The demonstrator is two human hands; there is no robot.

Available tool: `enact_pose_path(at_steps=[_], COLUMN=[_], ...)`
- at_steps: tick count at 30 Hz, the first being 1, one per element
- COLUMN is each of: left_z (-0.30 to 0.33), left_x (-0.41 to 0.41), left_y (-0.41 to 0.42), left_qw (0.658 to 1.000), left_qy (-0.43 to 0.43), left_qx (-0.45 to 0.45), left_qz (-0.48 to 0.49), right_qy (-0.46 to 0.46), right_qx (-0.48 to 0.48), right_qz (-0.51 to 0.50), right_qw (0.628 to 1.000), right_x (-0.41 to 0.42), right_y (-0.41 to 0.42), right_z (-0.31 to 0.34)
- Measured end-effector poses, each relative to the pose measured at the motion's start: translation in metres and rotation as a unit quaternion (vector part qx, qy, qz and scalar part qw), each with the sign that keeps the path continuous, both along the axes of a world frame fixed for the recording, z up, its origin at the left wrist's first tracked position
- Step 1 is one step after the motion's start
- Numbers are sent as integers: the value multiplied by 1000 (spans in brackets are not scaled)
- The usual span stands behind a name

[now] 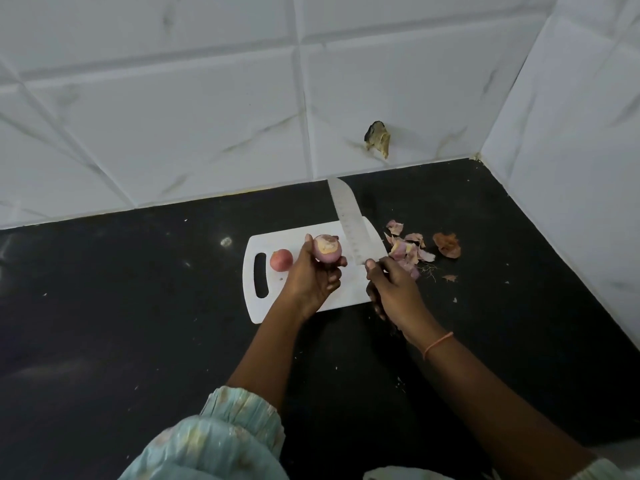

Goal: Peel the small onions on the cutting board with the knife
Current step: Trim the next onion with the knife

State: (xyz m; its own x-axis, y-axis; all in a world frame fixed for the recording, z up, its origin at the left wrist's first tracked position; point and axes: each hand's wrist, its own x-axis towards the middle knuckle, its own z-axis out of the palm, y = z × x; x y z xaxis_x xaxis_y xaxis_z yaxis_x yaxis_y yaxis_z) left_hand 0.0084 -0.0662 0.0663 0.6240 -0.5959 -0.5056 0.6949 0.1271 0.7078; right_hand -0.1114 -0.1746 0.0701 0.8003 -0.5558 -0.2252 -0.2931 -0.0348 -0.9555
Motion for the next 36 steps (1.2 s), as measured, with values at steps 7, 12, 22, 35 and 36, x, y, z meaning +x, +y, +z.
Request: enact_pose_path(at_steps=[7,12,22,35,36], left_z=[-33,-37,-39,-46,-46], left_x=[8,15,16,16,18], left_y=[-10,-5,-6,-6,-6], left_qw=[998,998,994,996,992], left_qy=[-6,29,64,-72,-100], left_qx=[27,10,1,46,71], left_qz=[55,63,89,-7,-22], right_qy=[38,63,85,110,111], right_qx=[-14,-42,-101,-22,-5], right_qz=[6,2,29,0,-7], right_qw=[999,997,991,994,994], right_x=[19,32,44,36,35], right_y=[2,3,9,-6,-8], right_z=[-18,-28,-31,-28,-27])
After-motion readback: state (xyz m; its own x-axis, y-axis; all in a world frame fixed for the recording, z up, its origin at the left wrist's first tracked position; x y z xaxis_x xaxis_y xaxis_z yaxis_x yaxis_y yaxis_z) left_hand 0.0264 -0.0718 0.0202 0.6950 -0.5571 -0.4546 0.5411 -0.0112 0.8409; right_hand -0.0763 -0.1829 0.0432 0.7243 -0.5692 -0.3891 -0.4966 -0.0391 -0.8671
